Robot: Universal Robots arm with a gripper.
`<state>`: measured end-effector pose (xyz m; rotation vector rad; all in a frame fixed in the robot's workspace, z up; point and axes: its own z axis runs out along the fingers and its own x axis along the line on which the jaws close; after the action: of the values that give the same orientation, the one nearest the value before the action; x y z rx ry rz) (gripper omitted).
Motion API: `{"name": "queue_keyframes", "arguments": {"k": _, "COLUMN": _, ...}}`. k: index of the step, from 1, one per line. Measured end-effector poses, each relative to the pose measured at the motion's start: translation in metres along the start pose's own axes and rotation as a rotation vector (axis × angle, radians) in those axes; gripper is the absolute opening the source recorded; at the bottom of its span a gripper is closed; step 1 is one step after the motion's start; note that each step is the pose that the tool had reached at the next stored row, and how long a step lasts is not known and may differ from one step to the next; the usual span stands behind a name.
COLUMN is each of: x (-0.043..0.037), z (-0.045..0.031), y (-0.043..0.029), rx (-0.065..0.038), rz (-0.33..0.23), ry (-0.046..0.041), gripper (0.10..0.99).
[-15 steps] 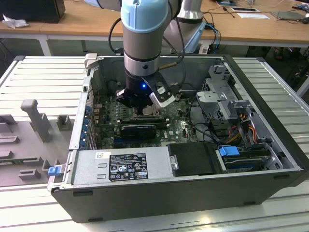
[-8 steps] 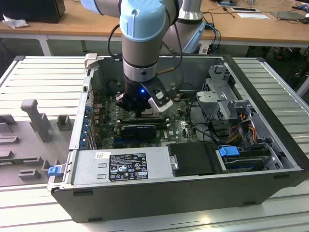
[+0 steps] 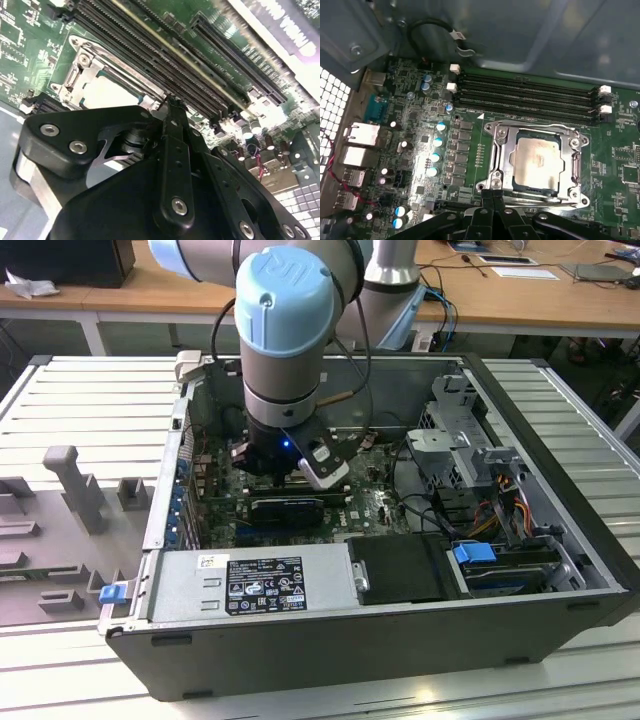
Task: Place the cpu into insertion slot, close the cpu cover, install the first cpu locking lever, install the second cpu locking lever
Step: 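Install the second cpu locking lever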
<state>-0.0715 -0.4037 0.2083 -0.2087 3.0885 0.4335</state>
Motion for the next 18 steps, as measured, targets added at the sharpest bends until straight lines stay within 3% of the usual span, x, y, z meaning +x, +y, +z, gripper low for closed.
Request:
{"name": "queue_keyframes", "arguments": {"k": 4, "x": 0.0028, "z": 0.0013, "y": -0.0045, "rx": -0.024, "rz": 0.000, "ry": -0.0038, "gripper": 0.106}}
{"name": "queue_keyframes", "arguments": {"k": 10, "x": 0.0031, "z": 0.0070, "y": -0.0061, "rx": -0.048, "rz": 0.000, "ry": -0.0069, "gripper": 0.106}}
{"name": "queue_keyframes", "arguments": {"k": 18, "x": 0.0052, "z": 0.0125, "y": -0.0072, "rx": -0.088, "rz": -0.001, "ry": -0.0125, "gripper": 0.106}}
